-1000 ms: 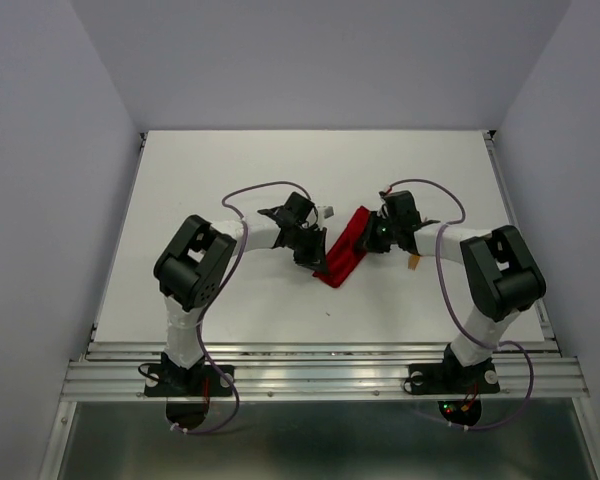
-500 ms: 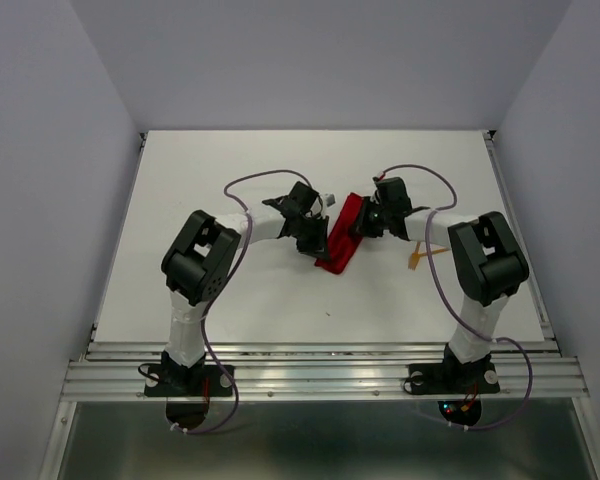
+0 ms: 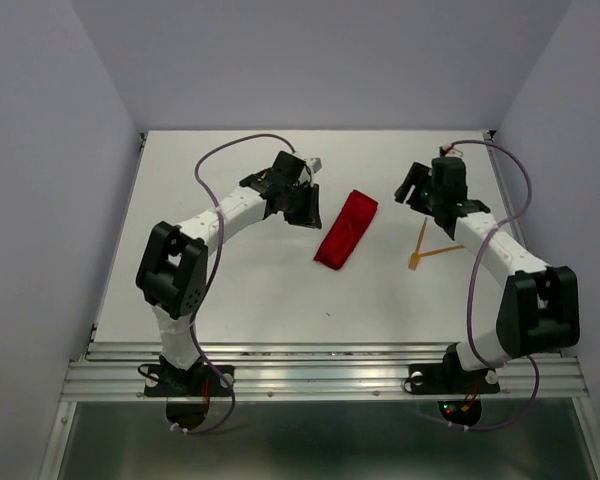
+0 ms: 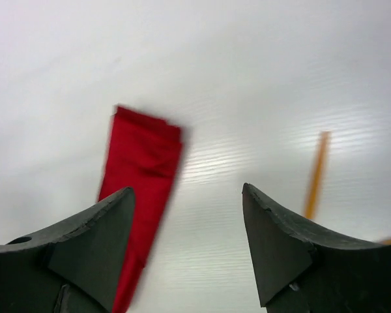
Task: Fold the napkin into a case and place the utensils inside
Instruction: Pick up the fork from the corner of the board.
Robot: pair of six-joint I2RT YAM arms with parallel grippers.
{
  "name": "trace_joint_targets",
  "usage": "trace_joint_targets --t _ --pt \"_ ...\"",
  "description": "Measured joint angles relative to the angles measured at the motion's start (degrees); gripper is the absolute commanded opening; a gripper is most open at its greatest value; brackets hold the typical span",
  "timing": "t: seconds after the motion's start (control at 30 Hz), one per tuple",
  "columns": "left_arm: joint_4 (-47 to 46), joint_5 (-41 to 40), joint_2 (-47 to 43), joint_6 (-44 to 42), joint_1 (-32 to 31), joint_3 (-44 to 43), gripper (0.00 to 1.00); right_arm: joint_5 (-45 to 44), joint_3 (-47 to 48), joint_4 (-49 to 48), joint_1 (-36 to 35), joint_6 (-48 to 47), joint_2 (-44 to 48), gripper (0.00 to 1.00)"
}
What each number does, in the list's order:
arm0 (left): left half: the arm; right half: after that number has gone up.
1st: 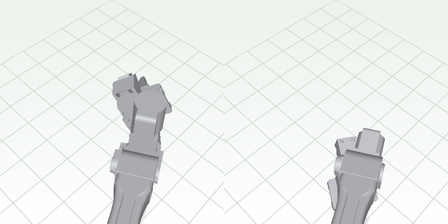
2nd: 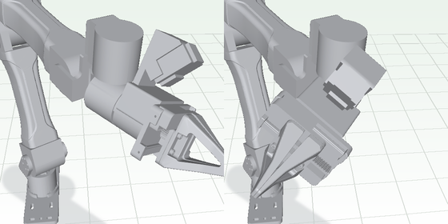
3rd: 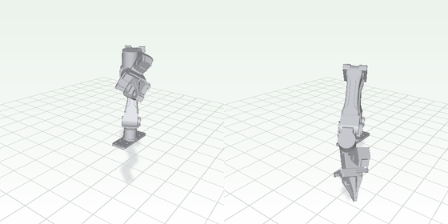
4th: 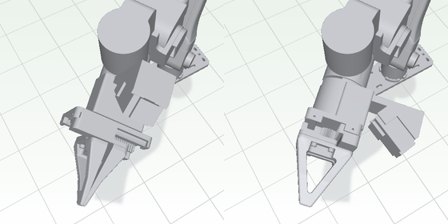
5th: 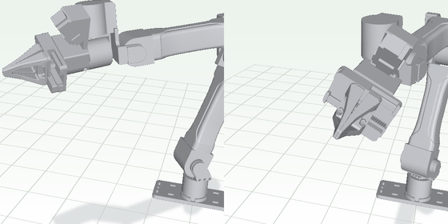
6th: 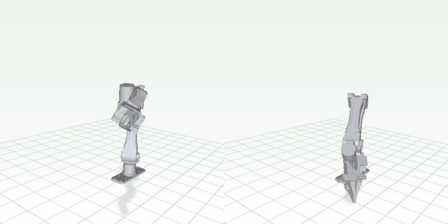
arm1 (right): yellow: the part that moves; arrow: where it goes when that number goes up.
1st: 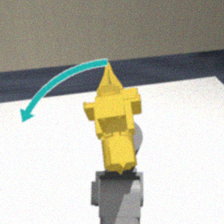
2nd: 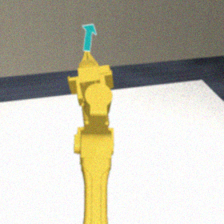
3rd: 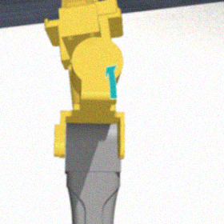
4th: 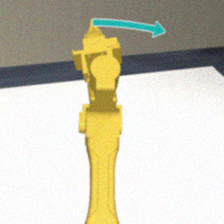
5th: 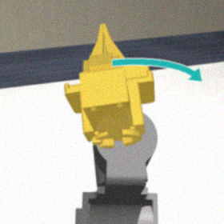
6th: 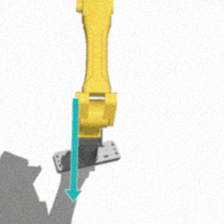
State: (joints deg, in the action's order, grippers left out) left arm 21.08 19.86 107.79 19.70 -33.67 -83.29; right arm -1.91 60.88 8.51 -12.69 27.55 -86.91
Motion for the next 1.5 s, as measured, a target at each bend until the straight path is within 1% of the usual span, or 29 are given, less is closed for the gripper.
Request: trace_joint_targets --t 0.07,0.17,0.2,0.3,0.37,0.4,0.43,0.5,0.7,0.73,0.83,0.87,0.9,1.0,1.17,1.2,1.3,1.33,1.4,1.43,1.5 --pt "0.76 -1.07 -2.40 -0.22 0.52 -0.02 0.32 -3.28 -2.16 1.01 4.11 -0.42 3.04 0.72" --pt "1.68 -2.45 -5.03 -0.37 1.57 -0.11 0.32 -7.21 -4.70 2.91 8.31 -0.79 2.60 0.68" --pt "1.92 -2.84 -5.49 -0.39 1.81 -0.11 0.32 -8.20 -5.62 3.87 9.03 -0.83 1.57 0.63" --pt "2.64 -3.76 -5.86 -0.39 2.34 -0.11 0.32 -8.70 -7.06 6.69 9.22 -1.03 -2.58 0.53" --pt "3.15 -4.20 -5.86 -0.39 2.67 -0.09 0.32 -8.20 -8.39 7.43 8.98 -1.20 -5.66 0.48" --pt "3.26 -4.35 -5.86 -0.39 2.69 -0.04 0.32 -8.09 -8.76 7.58 8.87 -1.22 -6.21 0.48" --pt "3.34 -4.48 -5.86 -0.39 2.69 0.02 0.32 -7.85 -9.46 7.48 8.76 -1.60 -6.80 0.43" --pt "3.34 -4.48 -5.86 -0.39 2.67 0.15 0.32 -7.32 -9.49 7.10 8.66 -1.88 -6.75 0.39" --pt "3.17 -4.22 -5.86 -0.37 2.67 0.57 0.32 -7.89 -9.51 6.84 8.63 -2.78 -7.26 0.20" --pt "3.10 -4.22 -5.86 -0.37 2.67 0.68 0.33 -8.24 -9.49 6.80 8.50 -2.95 -7.37 0.13" --pt "3.13 -4.26 -5.86 -0.13 2.67 1.07 0.34 -8.72 -8.76 6.91 8.28 -3.50 -8.09 0.01" --pt "3.19 -4.31 -5.86 -0.04 2.67 1.09 0.35 -8.74 -8.61 6.95 8.20 -3.72 -8.22 0.01" --pt "3.19 -4.31 -5.86 0.15 2.69 1.09 0.39 -8.61 -8.55 6.93 8.11 -3.78 -8.28 0.01" --pt "3.17 -3.89 -5.88 0.61 2.93 1.09 0.45 -4.96 -9.01 5.86 8.15 -3.87 -7.85 0.01" --pt "1.97 -0.63 -5.95 1.92 3.43 1.09 0.50 6.54 -12.22 1.14 8.07 -2.86 -3.50 0.01" --pt "1.38 0.59 -5.92 2.27 3.45 1.09 0.53 10.10 -12.57 -0.20 7.93 -2.36 -1.97 0.01" --pt "-0.55 4.15 -5.95 3.43 3.69 1.09 0.59 15.69 -13.00 -3.45 7.72 -1.36 1.09 0.01" --pt "-1.84 5.57 -5.95 3.89 3.78 1.09 0.64 18.53 -13.05 -5.31 7.72 -0.83 2.25 0.01" --pt "-4.70 8.11 -5.95 4.87 3.80 1.14 0.68 23.41 -13.44 -8.92 7.72 0.00 3.74 0.01" --pt "-7.30 10.23 -5.95 5.62 3.80 1.33 0.73 25.97 -13.81 -10.60 7.72 0.66 4.26 0.01" --pt "-10.78 12.72 -5.97 6.38 3.78 2.03 0.76 31.61 -14.71 -14.21 7.72 1.97 5.03 0.01"
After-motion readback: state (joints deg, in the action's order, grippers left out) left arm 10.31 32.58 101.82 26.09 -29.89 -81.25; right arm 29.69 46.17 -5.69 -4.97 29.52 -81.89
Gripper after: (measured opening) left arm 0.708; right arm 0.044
